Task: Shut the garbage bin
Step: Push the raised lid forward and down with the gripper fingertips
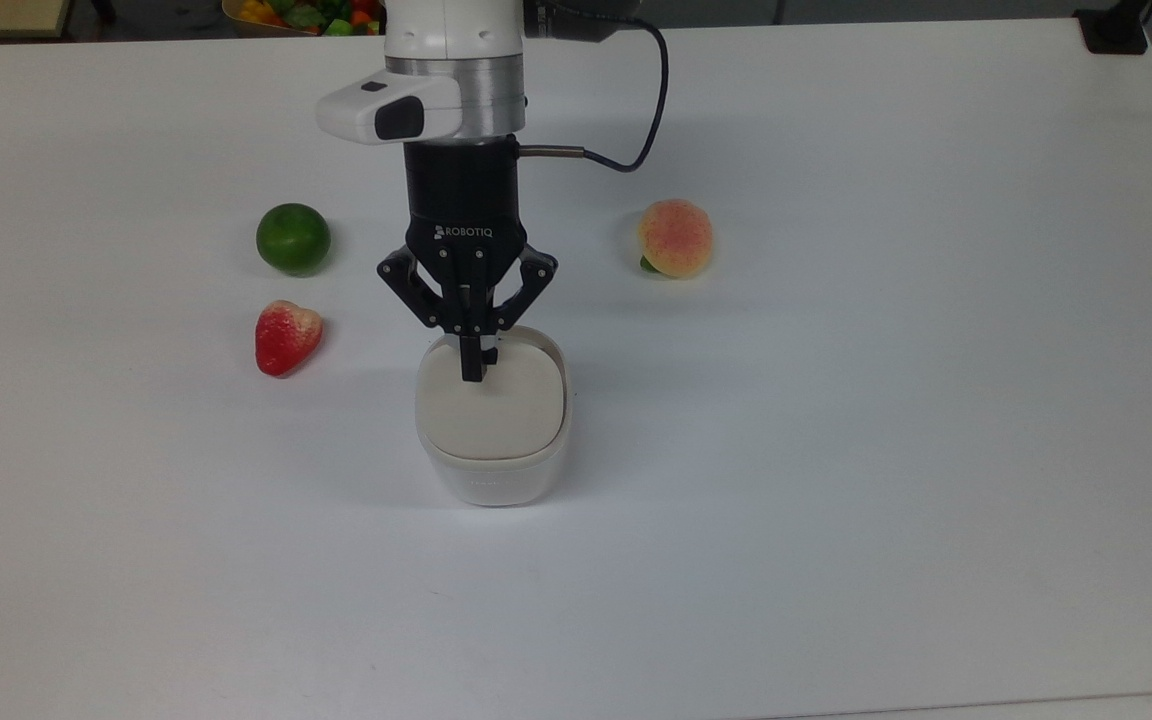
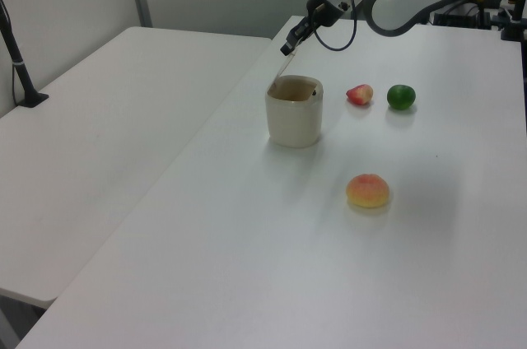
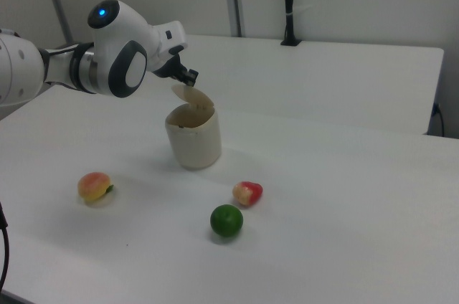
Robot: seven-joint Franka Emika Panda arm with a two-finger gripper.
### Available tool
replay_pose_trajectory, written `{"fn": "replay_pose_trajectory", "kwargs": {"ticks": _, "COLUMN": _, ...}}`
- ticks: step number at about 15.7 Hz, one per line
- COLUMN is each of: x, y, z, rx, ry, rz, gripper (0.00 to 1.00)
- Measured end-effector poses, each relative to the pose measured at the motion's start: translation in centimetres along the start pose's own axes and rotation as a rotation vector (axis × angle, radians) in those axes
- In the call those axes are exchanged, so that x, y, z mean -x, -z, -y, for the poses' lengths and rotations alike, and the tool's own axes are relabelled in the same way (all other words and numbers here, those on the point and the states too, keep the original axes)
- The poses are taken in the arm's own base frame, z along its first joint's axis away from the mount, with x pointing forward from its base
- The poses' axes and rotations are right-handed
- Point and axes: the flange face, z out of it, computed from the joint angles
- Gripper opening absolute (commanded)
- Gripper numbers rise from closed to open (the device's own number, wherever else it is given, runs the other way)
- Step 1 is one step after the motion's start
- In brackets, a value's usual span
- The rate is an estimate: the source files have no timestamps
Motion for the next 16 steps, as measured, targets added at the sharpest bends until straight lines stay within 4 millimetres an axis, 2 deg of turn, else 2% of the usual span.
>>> {"fn": "replay_pose_trajectory", "kwargs": {"ticks": 11, "x": 2.9, "y": -0.6, "z": -0.6, "rx": 0.026, "ry": 0.029, "rz": 0.070, "gripper": 0.00}}
{"fn": "replay_pose_trajectory", "kwargs": {"ticks": 16, "x": 4.5, "y": -1.5, "z": -0.9, "rx": 0.036, "ry": 0.040, "rz": 0.113, "gripper": 0.00}}
